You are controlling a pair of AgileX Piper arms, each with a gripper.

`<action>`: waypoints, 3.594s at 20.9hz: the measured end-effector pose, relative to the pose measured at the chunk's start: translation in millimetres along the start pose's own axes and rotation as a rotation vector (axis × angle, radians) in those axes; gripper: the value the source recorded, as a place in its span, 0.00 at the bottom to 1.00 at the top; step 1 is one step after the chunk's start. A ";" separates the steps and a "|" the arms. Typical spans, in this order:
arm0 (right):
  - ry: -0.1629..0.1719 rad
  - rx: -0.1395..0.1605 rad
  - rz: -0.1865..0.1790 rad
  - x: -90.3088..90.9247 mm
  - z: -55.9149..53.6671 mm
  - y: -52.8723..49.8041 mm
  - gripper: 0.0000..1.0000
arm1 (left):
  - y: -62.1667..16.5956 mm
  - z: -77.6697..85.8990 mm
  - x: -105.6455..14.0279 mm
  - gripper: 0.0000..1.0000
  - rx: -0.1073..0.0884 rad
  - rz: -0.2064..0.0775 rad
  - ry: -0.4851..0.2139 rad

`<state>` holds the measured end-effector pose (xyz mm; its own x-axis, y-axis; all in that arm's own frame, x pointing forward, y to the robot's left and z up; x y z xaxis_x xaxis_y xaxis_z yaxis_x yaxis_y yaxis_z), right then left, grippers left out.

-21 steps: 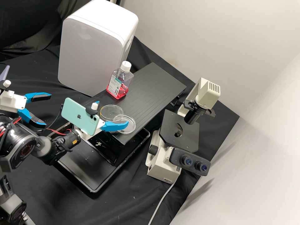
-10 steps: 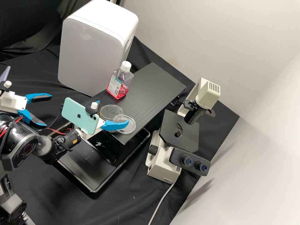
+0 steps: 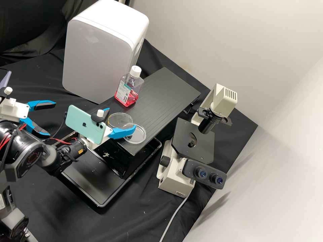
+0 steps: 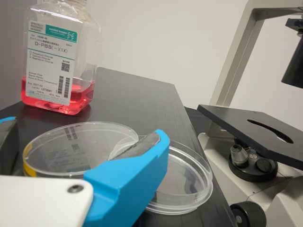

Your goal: Place the lid on the petri dish

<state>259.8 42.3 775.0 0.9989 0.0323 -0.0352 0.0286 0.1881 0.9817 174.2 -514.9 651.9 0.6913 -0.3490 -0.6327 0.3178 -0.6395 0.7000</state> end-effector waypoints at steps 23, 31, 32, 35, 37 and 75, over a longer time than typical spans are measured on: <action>0.006 0.001 0.007 -1.2 -1.3 2.0 0.00 | -1.9 -0.5 1.1 1.00 0.000 -0.008 0.002; -0.045 0.031 0.074 -13.3 11.7 21.8 0.00 | -2.8 -0.8 1.3 1.00 0.000 -0.012 0.003; -0.053 0.038 0.079 -14.1 13.7 23.0 0.00 | -2.8 -0.7 1.3 1.00 0.000 -0.012 0.003; -0.060 0.073 0.083 -15.6 17.3 24.5 0.00 | -2.8 -0.7 1.3 1.00 0.000 -0.012 0.003; -0.058 0.091 0.084 -15.5 19.2 25.9 0.00 | -2.8 -0.7 1.3 1.00 0.000 -0.012 0.003; -0.075 0.210 0.068 -13.2 41.0 32.7 0.00 | -3.3 -1.5 2.0 1.00 -0.014 -0.008 0.030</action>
<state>249.2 7.7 815.2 0.9986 -0.0370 0.0389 -0.0397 -0.0205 0.9990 175.6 -512.4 648.8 0.7078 -0.3233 -0.6280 0.3318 -0.6327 0.6997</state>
